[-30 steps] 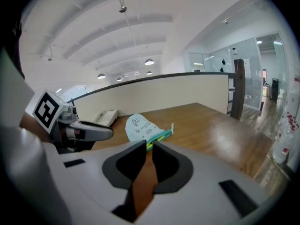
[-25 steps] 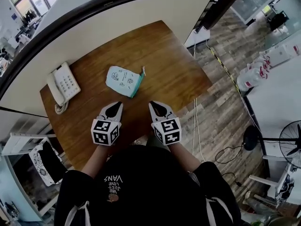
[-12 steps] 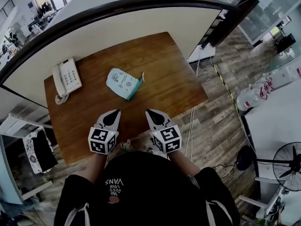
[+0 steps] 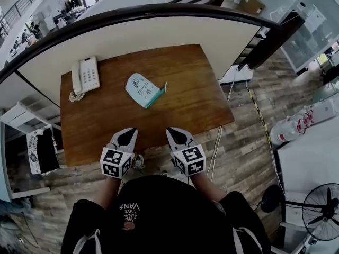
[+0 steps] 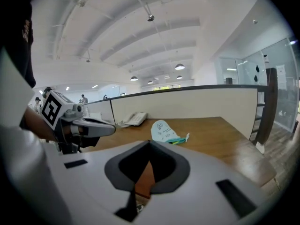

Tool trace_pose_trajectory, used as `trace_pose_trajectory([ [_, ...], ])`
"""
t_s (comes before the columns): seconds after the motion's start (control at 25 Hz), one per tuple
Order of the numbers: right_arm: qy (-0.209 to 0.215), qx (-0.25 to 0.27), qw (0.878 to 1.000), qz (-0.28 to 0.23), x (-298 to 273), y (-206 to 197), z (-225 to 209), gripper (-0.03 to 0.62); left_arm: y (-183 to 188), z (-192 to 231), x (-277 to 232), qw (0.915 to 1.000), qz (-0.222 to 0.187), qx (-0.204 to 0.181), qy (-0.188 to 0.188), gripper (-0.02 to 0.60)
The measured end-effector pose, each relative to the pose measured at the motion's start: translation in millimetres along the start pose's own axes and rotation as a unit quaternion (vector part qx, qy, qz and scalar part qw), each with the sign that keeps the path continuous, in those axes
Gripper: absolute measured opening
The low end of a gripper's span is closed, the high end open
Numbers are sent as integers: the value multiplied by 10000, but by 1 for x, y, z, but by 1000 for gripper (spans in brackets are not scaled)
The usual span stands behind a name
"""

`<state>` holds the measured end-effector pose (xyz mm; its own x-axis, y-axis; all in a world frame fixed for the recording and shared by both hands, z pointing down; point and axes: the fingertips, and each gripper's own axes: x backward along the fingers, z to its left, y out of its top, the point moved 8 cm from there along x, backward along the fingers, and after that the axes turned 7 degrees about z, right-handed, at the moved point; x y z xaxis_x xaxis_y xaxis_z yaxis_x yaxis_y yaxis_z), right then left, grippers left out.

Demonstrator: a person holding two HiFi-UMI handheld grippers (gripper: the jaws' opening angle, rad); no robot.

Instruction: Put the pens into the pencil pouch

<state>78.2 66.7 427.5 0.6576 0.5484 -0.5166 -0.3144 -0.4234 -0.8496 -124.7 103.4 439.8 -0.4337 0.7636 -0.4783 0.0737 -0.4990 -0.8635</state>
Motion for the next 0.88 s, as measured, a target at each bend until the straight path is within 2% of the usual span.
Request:
trace_pose_trajectory([
  [0.32, 210, 172, 9996, 120, 21, -22, 0, 12, -18, -35, 14, 9994, -70, 119, 304, 11],
  [0.88, 256, 139, 9992, 271, 40, -40, 1, 12, -35, -63, 24, 9988, -55, 276, 391, 11],
])
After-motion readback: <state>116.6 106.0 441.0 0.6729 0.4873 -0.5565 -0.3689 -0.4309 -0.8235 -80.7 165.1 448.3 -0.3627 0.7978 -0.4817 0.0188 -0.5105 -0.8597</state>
